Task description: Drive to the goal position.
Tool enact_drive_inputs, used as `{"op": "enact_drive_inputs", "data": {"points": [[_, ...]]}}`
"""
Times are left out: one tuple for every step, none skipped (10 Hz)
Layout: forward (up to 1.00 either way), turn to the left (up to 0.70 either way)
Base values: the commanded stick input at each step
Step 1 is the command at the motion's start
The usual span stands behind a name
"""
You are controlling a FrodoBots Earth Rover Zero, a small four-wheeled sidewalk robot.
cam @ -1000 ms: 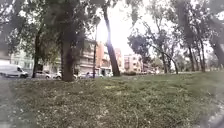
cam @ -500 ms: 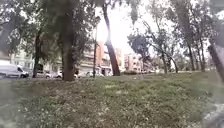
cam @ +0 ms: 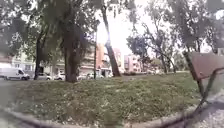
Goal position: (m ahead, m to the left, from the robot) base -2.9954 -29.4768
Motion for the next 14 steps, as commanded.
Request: {"op": "enact_drive_inputs", "data": {"points": [[-0.16,0.0],[0.0,0.0],[0.0,0.0],[0.0,0.0],[-0.02,0.0],[-0.12,0.0],[-0.22,0.0],[-0.33,0.0],[-0.7,0.0],[-0.7,0.0],[-0.7,0.0],[-0.7,0.0],[-0.7,0.0],[-0.7,0.0]]}}
